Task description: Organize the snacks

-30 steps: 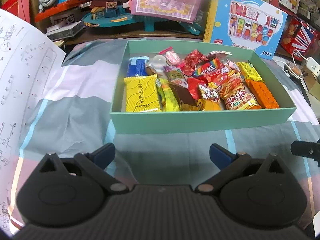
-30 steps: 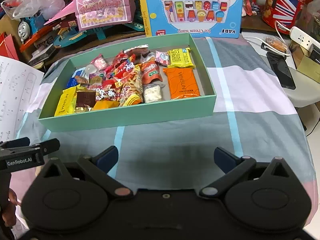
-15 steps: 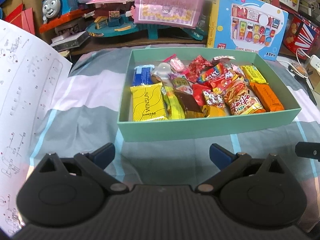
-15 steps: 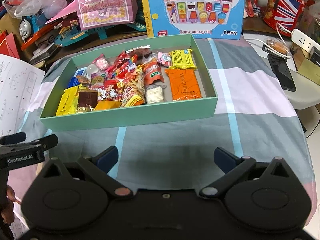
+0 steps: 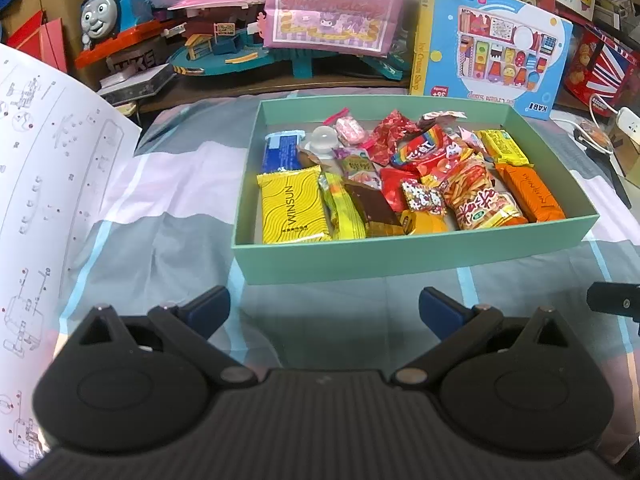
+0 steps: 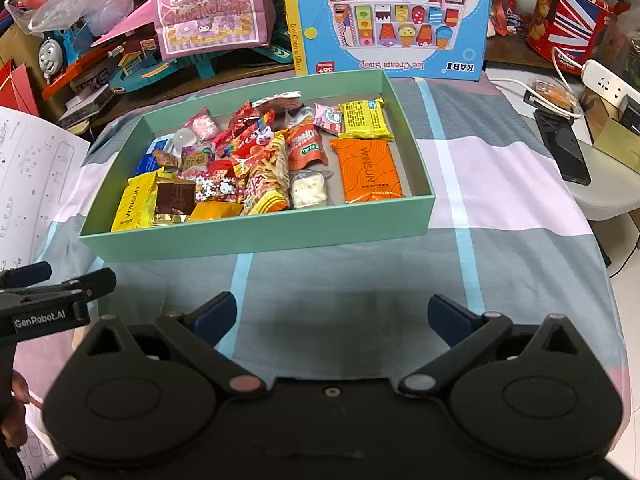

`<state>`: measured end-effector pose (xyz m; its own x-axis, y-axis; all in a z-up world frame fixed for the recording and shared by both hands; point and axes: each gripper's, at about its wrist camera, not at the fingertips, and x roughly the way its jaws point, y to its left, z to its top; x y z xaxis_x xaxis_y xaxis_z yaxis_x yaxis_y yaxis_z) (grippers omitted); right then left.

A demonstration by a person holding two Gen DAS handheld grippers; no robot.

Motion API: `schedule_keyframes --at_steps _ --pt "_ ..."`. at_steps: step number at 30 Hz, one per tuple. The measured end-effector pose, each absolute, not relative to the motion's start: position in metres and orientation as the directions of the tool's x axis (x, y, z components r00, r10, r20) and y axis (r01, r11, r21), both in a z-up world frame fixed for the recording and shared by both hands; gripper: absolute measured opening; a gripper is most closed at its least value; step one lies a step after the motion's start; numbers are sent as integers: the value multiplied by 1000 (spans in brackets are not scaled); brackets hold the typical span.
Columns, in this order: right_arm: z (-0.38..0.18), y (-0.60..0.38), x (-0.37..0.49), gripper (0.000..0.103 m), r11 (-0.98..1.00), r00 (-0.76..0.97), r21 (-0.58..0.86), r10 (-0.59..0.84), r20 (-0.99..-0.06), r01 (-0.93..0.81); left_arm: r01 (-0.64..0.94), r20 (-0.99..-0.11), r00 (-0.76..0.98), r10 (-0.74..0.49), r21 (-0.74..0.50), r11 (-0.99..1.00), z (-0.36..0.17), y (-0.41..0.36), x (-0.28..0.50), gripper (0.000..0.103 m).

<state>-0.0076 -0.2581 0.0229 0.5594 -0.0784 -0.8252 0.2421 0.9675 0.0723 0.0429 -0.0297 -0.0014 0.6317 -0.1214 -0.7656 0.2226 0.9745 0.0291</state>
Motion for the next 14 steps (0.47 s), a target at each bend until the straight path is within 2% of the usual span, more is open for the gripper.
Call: schedule_keyframes --at_steps 5,14 --pt "22 -258 -8 103 967 557 72 -78 -827 243 238 -769 621 -152 0 971 -2 -28 43 103" --pt "20 -258 -8 103 967 554 71 -79 -829 244 218 -777 618 -120 23 976 -5 -28 46 103"
